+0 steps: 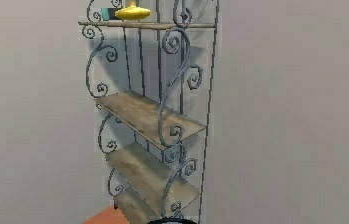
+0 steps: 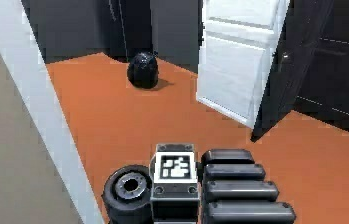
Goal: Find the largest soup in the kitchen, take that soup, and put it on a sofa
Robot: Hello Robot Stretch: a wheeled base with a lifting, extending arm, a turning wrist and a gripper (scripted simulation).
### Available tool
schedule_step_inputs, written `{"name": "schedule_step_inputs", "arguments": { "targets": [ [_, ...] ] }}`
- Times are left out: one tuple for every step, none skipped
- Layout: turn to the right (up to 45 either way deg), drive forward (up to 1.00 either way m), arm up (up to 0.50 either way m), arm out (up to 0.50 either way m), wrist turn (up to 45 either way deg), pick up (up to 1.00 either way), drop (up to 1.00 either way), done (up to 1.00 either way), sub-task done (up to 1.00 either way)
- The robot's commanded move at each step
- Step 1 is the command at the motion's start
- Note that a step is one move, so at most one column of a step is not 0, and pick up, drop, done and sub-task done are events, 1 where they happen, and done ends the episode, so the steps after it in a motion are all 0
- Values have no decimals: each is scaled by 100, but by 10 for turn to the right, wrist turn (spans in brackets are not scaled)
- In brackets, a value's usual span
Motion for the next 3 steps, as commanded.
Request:
{"name": "schedule_step_inputs", "arguments": {
  "targets": [
    [270, 0, 0, 0, 0, 0, 0, 0, 0],
    [450, 0, 0, 0, 0, 0, 0, 0, 0],
    [450, 0, 0, 0, 0, 0, 0, 0, 0]
  ]
}}
